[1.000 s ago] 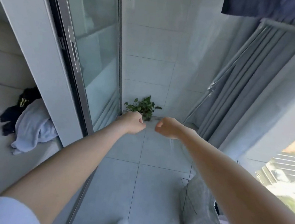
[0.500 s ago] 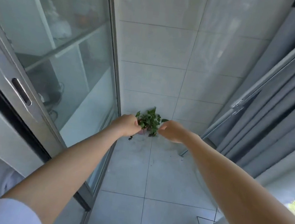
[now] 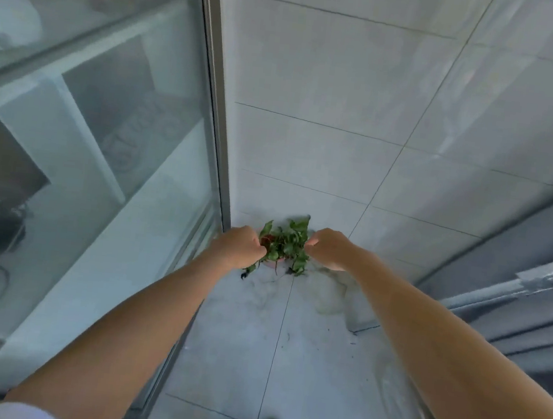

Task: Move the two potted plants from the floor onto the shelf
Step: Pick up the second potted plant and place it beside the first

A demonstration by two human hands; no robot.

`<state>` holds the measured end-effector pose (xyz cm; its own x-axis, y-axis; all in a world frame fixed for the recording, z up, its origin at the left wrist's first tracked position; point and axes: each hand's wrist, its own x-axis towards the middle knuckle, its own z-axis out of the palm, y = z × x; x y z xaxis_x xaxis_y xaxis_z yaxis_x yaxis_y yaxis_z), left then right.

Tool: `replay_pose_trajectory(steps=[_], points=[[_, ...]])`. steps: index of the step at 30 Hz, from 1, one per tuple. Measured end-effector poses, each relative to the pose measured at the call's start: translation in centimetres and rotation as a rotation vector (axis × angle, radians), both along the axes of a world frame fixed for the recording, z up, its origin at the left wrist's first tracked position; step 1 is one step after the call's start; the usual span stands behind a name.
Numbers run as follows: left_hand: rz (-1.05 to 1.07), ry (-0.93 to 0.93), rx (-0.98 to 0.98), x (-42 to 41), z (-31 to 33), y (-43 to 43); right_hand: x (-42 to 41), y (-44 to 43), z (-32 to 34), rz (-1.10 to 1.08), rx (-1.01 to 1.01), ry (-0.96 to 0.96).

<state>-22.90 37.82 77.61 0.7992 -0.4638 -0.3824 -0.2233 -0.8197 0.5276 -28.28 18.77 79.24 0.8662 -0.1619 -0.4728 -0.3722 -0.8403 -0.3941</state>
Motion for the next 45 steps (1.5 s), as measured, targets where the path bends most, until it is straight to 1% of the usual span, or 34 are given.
replay_pose_trajectory(steps=[5,9,14,15,16,18,20,22,25,27,29,31,33,35,37,39,40,42,45], points=[[-0.002,0.068,0.035,7.9,-5.3,-3.0,8.3,-1.7,-6.0,0.001,0.079,0.081],[-0.021,0.11,0.059,14.0,-9.9,-5.6,13.7,-3.0,-11.7,-0.042,0.122,0.096],[0.039,0.14,0.037,21.5,-19.6,-9.3,20.4,-5.2,-21.6,-0.118,0.207,0.088],[0.053,0.16,0.034,22.8,-23.3,-10.3,21.9,-5.9,-25.1,-0.125,0.218,0.096],[0.068,0.176,0.04,23.5,-25.3,-10.6,22.6,-6.3,-27.0,-0.137,0.227,0.093],[0.118,0.239,0.003,24.9,-31.7,-11.7,24.3,-7.6,-33.1,-0.158,0.221,0.105],[0.161,0.308,-0.04,25.8,-39.7,-12.8,25.6,-8.8,-41.0,-0.152,0.194,0.136],[0.213,0.375,-0.038,25.8,-45.2,-13.0,25.8,-9.7,-46.2,-0.175,0.149,0.172],[0.223,0.43,0.012,25.4,-56.0,-13.1,26.1,-11.0,-56.3,-0.25,0.124,0.232],[0.292,0.492,-0.023,25.6,-63.8,-13.6,26.6,-11.9,-63.4,-0.338,0.167,0.26],[0.434,0.576,-0.12,26.3,-69.3,-14.2,27.5,-12.4,-68.6,-0.511,0.307,0.263],[0.555,0.635,-0.23,27.3,-73.7,-15.4,28.4,-12.4,-72.9,-0.818,0.621,0.25],[0.71,0.69,-0.352,28.8,-77.2,-16.6,29.3,-12.2,-76.6,-1.043,0.942,0.194],[0.877,0.769,-0.506,30.1,-79.7,-17.8,30.4,-12.4,-80.2,-1.183,1.205,0.099],[1.034,0.816,-0.676,31.2,-81.5,-18.7,31.8,-12.6,-82.9,-1.287,1.384,0.011],[1.149,0.83,-0.821,32.0,-82.8,-19.1,33.0,-12.8,-84.6,-1.339,1.494,-0.044],[1.168,0.838,-0.879,32.5,-83.1,-19.1,33.5,-12.9,-85.0,-1.342,1.528,-0.065],[1.133,0.853,-0.974,33.1,-83.2,-19.0,34.1,-12.9,-85.3,-1.336,1.563,-0.079],[1.079,0.914,-1.059,33.8,-83.3,-18.8,34.7,-12.7,-85.5,-1.299,1.557,-0.071]])
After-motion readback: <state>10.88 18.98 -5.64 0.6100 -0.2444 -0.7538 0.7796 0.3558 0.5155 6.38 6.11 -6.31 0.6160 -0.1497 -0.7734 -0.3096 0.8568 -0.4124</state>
